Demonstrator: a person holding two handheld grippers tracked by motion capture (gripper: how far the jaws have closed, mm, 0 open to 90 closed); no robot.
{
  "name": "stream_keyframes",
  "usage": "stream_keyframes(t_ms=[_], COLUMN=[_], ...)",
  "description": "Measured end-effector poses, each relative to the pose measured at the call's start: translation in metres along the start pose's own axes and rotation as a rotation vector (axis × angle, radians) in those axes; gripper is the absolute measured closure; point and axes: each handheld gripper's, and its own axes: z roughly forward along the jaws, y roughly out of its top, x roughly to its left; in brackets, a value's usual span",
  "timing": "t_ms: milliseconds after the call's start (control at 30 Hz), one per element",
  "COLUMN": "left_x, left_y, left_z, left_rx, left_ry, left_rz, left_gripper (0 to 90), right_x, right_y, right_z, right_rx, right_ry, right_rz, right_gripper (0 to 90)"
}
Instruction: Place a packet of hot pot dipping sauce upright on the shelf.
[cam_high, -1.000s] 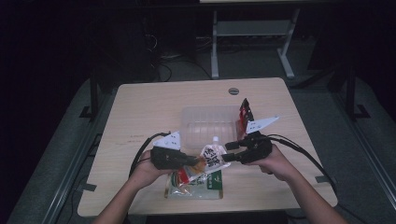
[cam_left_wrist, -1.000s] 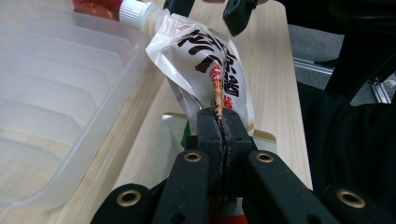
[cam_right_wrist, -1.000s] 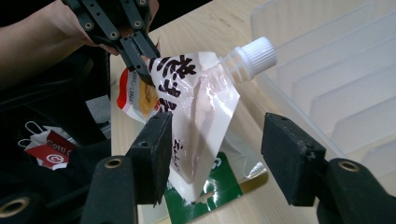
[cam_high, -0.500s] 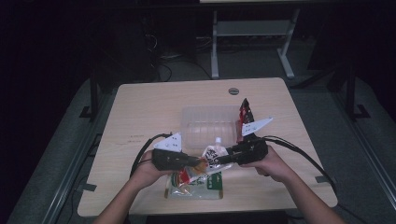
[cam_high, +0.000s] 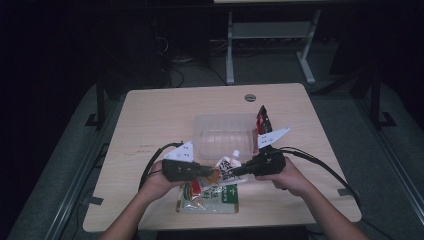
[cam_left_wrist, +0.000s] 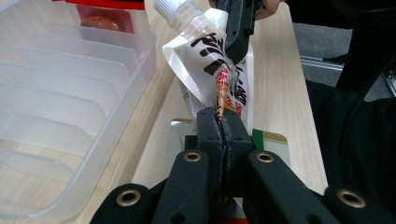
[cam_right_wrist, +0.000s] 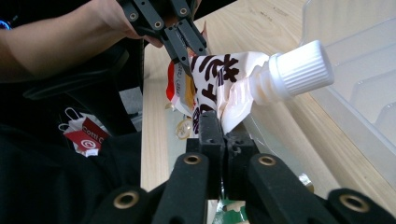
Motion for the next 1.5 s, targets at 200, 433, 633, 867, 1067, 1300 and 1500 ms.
stream_keyframes(t_ms=[200,433,633,867,1067,1300,1500], left_x=[0.002,0.009,0.019,0.028,0.027,0.023,0.019], left_y=[-0.003,-0.009,-0.017,-0.023,-0.024,-0.022,-0.018], left_z=[0.003,-0.003,-0.011,-0.015,-0.010,0.001,0.016], left_rx=[0.005,-0.009,-0.021,-0.029,-0.024,-0.031,-0.034], left_ry=[0.001,0.030,0.052,0.060,0.030,-0.060,-0.114], left_rz=[-0.011,-0.062,-0.113,-0.147,-0.143,-0.104,-0.061], left_gripper=[84.5,60.6,52.5,51.7,47.3,38.7,30.4], right_x=[0.000,0.002,0.002,0.008,0.016,0.023,0.027], right_y=[-0.001,0.000,0.001,0.004,0.009,0.012,0.014], right_z=[-0.001,-0.005,-0.015,-0.021,-0.025,-0.026,-0.024], right_rx=[-0.007,-0.016,-0.050,-0.060,-0.083,-0.085,-0.070], right_ry=[0.004,0.000,0.014,0.048,0.090,0.128,0.143], right_rz=[-0.016,-0.044,-0.059,-0.095,-0.141,-0.172,-0.190], right_gripper=[90.0,90.0,90.0,90.0,90.0,90.0,90.0])
